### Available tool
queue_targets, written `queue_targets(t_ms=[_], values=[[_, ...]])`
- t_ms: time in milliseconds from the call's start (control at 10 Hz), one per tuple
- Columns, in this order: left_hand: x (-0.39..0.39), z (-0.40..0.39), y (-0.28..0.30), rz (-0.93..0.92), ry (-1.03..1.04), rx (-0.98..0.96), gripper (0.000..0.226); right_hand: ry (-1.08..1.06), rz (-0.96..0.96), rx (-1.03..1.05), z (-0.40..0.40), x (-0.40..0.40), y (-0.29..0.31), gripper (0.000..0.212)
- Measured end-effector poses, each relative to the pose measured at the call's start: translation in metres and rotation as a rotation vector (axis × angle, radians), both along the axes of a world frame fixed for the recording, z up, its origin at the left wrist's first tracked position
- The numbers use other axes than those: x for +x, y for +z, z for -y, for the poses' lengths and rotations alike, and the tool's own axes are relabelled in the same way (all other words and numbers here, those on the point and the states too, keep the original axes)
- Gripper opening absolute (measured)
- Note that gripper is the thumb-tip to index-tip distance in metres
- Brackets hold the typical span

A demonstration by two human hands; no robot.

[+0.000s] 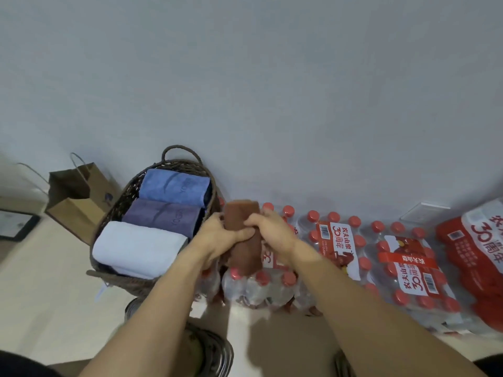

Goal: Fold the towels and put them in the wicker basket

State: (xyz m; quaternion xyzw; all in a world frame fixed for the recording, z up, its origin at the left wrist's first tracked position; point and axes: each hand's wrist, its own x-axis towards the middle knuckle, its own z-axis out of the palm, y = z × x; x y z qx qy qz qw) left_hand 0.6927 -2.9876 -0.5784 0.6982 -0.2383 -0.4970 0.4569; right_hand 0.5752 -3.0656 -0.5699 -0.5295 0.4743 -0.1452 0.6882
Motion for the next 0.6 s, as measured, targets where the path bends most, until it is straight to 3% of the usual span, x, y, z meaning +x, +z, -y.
queue_targets(t_ms=[100,200,300,400,500,600], values=[[0.019,-0.013,0.033,-0.329,0.101,-0.126,0.042,0.143,0.06,-0.086,0.009,0.029,0.029,0.013],[0.057,-0.023,0.046,-0.355,0.333,-0.253,0.054,0.257,0.181,-0.02,0.012,0.062,0.048,0.016],[0.087,-0.033,0.041,-0.072,0.585,-0.252,0.06,0.265,0.162,-0.087,0.007,0.093,0.048,0.036],[0.105,-0.049,0.026,0.473,0.588,-0.026,0.061,0.368,-0.036,-0.314,-0.007,0.11,0.035,0.06],[0.103,-0.055,0.02,0.733,0.534,0.233,0.07,0.367,-0.124,-0.617,-0.028,0.112,0.03,0.05],[0.104,-0.055,0.061,0.798,0.582,-0.005,0.069,0.268,0.068,-0.736,-0.029,0.089,0.075,0.031]])
